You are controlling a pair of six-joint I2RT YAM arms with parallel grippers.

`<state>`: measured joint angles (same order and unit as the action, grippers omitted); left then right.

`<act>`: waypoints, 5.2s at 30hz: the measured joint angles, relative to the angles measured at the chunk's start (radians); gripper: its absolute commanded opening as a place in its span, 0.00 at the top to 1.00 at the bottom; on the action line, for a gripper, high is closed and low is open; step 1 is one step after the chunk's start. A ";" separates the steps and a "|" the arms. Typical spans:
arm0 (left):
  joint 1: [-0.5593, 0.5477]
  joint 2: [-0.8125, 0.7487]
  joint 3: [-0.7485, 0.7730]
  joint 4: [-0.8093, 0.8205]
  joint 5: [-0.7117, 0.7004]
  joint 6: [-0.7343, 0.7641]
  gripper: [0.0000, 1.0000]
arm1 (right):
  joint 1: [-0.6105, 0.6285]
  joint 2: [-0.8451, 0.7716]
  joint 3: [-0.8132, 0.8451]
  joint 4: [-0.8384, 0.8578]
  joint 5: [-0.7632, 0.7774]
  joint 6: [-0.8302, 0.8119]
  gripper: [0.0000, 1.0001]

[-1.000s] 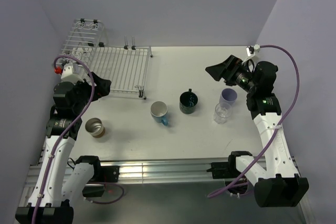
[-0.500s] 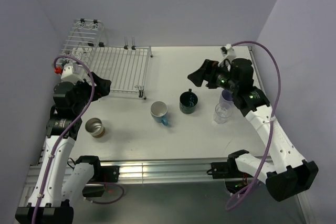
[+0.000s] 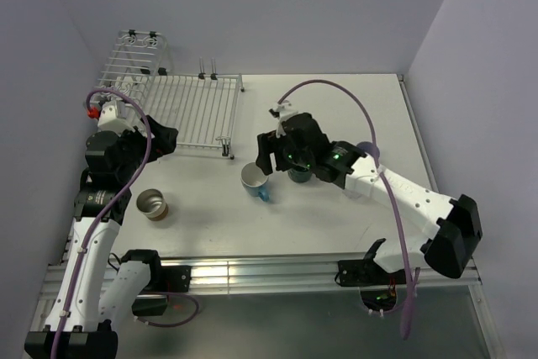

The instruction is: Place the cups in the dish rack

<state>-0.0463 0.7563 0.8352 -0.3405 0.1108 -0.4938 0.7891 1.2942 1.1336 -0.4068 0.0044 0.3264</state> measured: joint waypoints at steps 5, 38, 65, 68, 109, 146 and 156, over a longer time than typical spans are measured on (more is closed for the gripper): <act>0.000 0.000 0.000 0.000 0.000 0.001 0.01 | 0.103 0.083 0.006 -0.007 0.082 -0.012 0.26; 0.000 0.014 0.000 0.000 0.000 0.002 0.01 | 0.215 0.387 0.095 0.015 0.178 -0.063 0.46; -0.002 0.054 0.046 -0.028 0.093 -0.011 0.01 | 0.214 0.257 0.140 -0.104 0.083 -0.062 1.00; -0.008 0.058 0.100 -0.029 0.156 -0.036 0.01 | 0.175 0.137 0.201 -0.115 -0.006 -0.047 1.00; -0.330 0.332 0.146 0.628 0.461 -0.411 0.01 | -0.336 0.193 -0.077 1.499 -0.809 1.117 1.00; -0.364 0.352 0.237 0.472 0.433 -0.363 1.00 | -0.340 -0.079 -0.141 0.919 -0.483 0.653 0.41; -0.368 0.528 0.685 0.065 0.070 -0.151 1.00 | -0.340 -0.198 -0.129 0.548 -0.202 0.461 0.38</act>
<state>-0.4145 1.2842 1.5204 -0.2752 0.1806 -0.6445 0.4488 1.0958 1.0050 0.1410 -0.1978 0.7876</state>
